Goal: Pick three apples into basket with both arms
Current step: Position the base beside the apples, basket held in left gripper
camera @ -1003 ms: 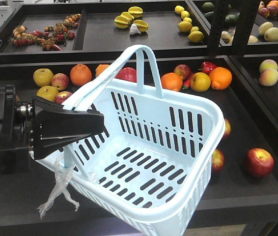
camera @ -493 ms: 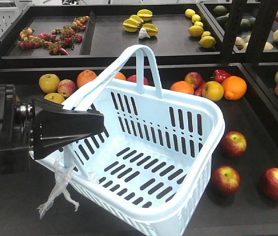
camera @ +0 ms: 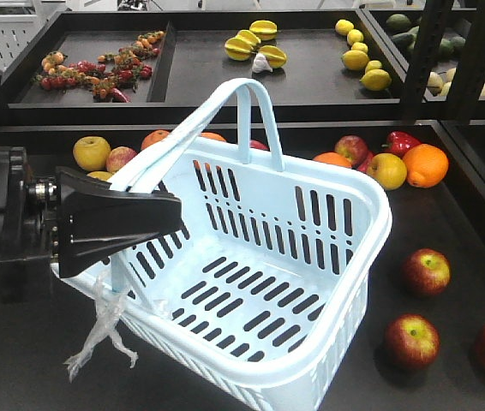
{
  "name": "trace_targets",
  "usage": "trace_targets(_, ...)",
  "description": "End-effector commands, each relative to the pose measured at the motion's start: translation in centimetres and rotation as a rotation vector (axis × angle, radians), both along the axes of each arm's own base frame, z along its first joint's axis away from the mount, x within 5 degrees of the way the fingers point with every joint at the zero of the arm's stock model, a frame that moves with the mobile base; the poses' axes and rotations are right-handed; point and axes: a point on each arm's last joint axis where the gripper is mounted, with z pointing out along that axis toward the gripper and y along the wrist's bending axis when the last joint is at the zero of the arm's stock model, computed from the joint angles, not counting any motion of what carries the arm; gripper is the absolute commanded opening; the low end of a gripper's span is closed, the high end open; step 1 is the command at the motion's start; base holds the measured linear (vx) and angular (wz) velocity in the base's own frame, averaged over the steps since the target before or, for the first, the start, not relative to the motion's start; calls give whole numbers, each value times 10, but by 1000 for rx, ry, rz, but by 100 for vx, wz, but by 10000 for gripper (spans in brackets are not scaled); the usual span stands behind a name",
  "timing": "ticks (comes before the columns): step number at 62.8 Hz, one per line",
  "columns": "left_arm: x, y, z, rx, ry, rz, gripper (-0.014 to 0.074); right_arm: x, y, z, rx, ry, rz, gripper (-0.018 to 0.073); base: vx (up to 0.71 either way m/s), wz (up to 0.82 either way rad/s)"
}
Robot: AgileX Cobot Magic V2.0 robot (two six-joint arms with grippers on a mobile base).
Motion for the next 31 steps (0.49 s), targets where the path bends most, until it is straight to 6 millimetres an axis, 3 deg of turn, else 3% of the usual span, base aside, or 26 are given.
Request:
trace_targets(1, -5, 2, 14, -23, -41, 16, -7, 0, 1, 3, -11, -69, 12, -4, 6, 2)
trace_targets(31, -5, 2, 14, -23, -41, 16, -7, 0, 1, 3, -11, -69, 12, -4, 5, 1)
